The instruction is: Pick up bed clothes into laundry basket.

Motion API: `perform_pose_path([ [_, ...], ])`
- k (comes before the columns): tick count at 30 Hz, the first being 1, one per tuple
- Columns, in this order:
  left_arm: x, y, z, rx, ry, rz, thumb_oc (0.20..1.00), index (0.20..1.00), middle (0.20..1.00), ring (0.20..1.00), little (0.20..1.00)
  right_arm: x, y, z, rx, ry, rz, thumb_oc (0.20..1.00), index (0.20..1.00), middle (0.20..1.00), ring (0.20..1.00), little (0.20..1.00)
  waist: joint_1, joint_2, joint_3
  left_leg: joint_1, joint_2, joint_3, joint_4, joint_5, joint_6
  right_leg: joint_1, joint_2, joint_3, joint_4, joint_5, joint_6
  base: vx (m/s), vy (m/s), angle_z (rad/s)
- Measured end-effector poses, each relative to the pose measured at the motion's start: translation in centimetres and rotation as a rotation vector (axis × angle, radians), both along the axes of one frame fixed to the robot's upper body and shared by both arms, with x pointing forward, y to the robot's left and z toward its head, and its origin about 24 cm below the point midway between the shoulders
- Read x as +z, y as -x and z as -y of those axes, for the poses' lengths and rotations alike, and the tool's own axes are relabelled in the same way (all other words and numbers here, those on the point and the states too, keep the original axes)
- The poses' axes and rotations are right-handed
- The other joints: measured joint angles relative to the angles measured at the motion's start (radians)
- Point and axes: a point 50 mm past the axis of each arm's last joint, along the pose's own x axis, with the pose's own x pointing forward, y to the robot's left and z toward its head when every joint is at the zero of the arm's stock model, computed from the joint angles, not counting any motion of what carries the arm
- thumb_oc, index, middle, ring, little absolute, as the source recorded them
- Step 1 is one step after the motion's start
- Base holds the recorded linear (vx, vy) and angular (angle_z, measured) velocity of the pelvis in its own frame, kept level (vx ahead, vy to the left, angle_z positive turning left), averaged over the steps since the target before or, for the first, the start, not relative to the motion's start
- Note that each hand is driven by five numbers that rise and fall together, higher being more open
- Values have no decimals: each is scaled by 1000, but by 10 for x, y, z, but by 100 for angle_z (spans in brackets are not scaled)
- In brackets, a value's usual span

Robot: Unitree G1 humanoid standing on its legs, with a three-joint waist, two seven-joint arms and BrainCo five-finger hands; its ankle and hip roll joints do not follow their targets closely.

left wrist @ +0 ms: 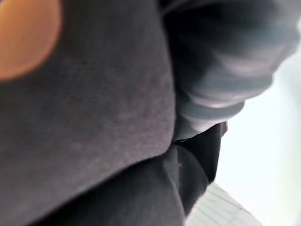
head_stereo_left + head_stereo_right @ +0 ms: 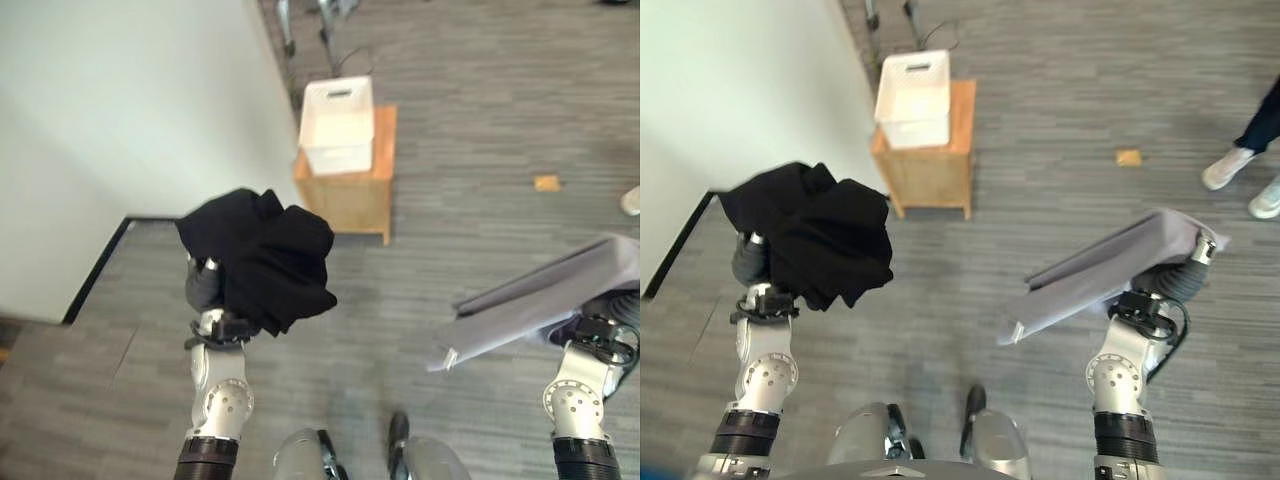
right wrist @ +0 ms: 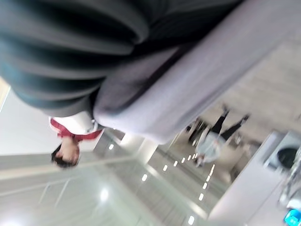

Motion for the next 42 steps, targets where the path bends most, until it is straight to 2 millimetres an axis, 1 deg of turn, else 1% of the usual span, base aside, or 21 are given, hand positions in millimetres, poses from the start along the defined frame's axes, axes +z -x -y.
perform_pose_path([
  [3, -14, 6, 0, -2, 8, -60, 200, 200, 200, 200, 200, -9, 8, 7, -9, 37, -61, 200, 200, 200, 200, 200, 6, 19, -29, -3, -37, 7, -281, 46, 1, 147, 9, -28, -41, -42, 99, 734, -43, -56],
  [5, -14, 5, 2, 2, 27, -58, 200, 200, 200, 200, 200, -9, 10, 10, 2, 74, -84, 200, 200, 200, 200, 200, 3, 53, -48, 8, -67, 75, -286, 76, 59, 235, 19, -6, -60, -67, 128, 654, -32, -46],
  [6, -16, 6, 2, 3, 31, -65, 200, 200, 200, 200, 200, -13, 12, 8, 10, 68, -102, 200, 200, 200, 200, 200, 2, 56, -50, 43, -76, 118, -248, 68, 57, 294, 20, 4, -65, -81, 149, 418, 33, -32],
  [7, -19, 9, 2, 6, 39, -77, 200, 200, 200, 200, 200, -17, 15, 8, 17, 80, -126, 200, 200, 200, 200, 200, 4, 75, -71, 99, -78, 134, -242, 74, 122, 334, 40, 16, -33, -110, 180, 637, 91, -36],
  [8, -21, 11, -1, 12, 24, -89, 200, 200, 200, 200, 200, -23, 18, 2, 38, 60, -144, 200, 200, 200, 200, 200, 9, 48, -93, 117, -82, 133, -192, 149, 167, 355, 12, 21, 28, -139, 168, 315, 146, -29],
  [10, -22, 13, -2, 18, 18, -100, 200, 200, 200, 200, 200, -22, 20, -4, 61, 79, -145, 200, 200, 200, 200, 200, 4, 18, -126, 158, -136, 147, -189, 105, 191, 261, -60, 2, 294, -142, 169, 473, 202, -1],
  [11, -20, 10, -1, 19, 13, -96, 200, 200, 200, 200, 200, -13, 20, -6, 64, 100, -110, 200, 200, 200, 200, 200, 13, 11, -127, 211, -181, 145, -242, 94, 197, 122, -139, -9, 606, -74, 200, 246, 122, 30],
  [12, -18, 8, 1, 21, 7, -95, 200, 200, 200, 200, 200, -9, 23, -6, 62, 105, -89, 200, 200, 200, 200, 200, 3, -3, -126, 264, -219, 111, -282, 89, 213, 27, -207, -5, 833, 73, 214, 321, 41, 92],
  [13, -15, 4, 0, 25, -3, -98, 200, 200, 200, 200, 200, -4, 22, -11, 62, 107, -56, 200, 200, 200, 200, 200, -9, -11, -128, 333, -279, 64, -331, 82, 233, -134, -278, 31, 1073, 84, 227, 277, -13, 104],
  [14, -11, 2, 0, 28, -2, -81, 200, 200, 200, 200, 200, -2, 20, -13, 65, 118, -51, 200, 200, 200, 200, 200, -3, 8, -118, 353, -280, 20, -333, 34, 244, -252, -257, 77, 1100, 24, 208, 388, -56, 102],
  [16, -2, -1, -1, 20, -23, -51, 200, 200, 200, 200, 200, -3, 16, -12, 58, 126, -64, 200, 200, 200, 200, 200, -17, 50, -87, 404, -270, -33, -337, 32, 220, -404, -223, 122, 1006, -70, 200, 229, -117, 108],
  [17, 1, -3, 0, 15, -26, -40, 200, 200, 200, 200, 200, -5, 15, -10, 53, 127, -81, 200, 200, 200, 200, 200, -32, 58, -85, 433, -267, -35, -346, 26, 211, -446, -246, 115, 895, -69, 197, 255, -227, 139],
  [20, 10, -7, -3, 14, -44, -7, 200, 200, 200, 200, 200, -4, 14, -8, 47, 133, -82, 200, 200, 200, 200, 200, -37, 59, -94, 478, -250, -16, -353, -30, 153, -446, -322, 112, 413, 25, 212, 277, -231, 112],
  [23, 11, -6, -13, 44, -60, -12, 200, 200, 200, 200, 200, -2, 14, -7, 39, 136, -79, 200, 200, 200, 200, 200, -11, 22, -102, 526, -205, -60, -348, -60, 100, -343, -232, 298, 77, 150, 245, 194, -133, 86],
  [24, 6, -4, -16, 64, -45, -28, 200, 200, 200, 200, 200, 5, 16, 3, 1, 155, -68, 200, 200, 200, 200, 200, -17, -25, -118, 575, -202, -78, -318, -93, 48, -260, -197, 332, 80, 293, 275, 172, -163, 101],
  [25, -10, 7, -10, 68, -1, -74, 200, 200, 200, 200, 200, 27, 12, 16, -39, 237, -24, 200, 200, 200, 200, 200, 9, 9, -134, 536, -144, -23, -295, -102, 29, -236, -159, 300, 75, 270, 234, 141, -156, 108],
  [29, -12, 11, -12, 82, 12, -74, 200, 200, 200, 200, 200, 109, -1, 38, -114, 474, 140, 200, 200, 200, 200, 200, 37, 53, -141, 472, -113, -65, -387, -17, 72, -152, -88, 237, -74, 285, 213, 115, -98, 16],
  [32, -14, 13, -14, 89, 10, -81, 200, 200, 200, 200, 200, 140, 2, 40, -144, 625, 183, 200, 200, 200, 200, 200, 40, 48, -151, 481, -92, -72, -390, -17, 65, -120, -75, 208, -107, 285, 213, 51, -54, 5],
  [34, -22, 21, -17, 101, 12, -118, 200, 200, 200, 200, 200, 179, 4, 45, -203, 782, 222, 200, 200, 200, 200, 200, 45, 50, -155, 490, -80, -67, -397, -11, 41, -98, -77, 172, -130, 292, 211, 30, -52, -2],
  [39, -33, 22, -7, 21, 1, -179, 200, 200, 200, 200, 200, 193, -36, 48, -184, 1162, -106, 200, 200, 200, 200, 200, 55, 12, -152, 503, -95, -63, -398, -17, 34, -94, -88, 175, -131, 298, 222, 21, -47, -2],
  [42, -37, 30, -17, 22, -25, -197, 200, 200, 200, 200, 200, 216, -50, 57, -260, 1165, -159, 200, 200, 200, 200, 200, 55, -2, -152, 506, -103, -61, -401, -18, 37, -92, -100, 176, -134, 298, 223, 5, -10, 1],
])
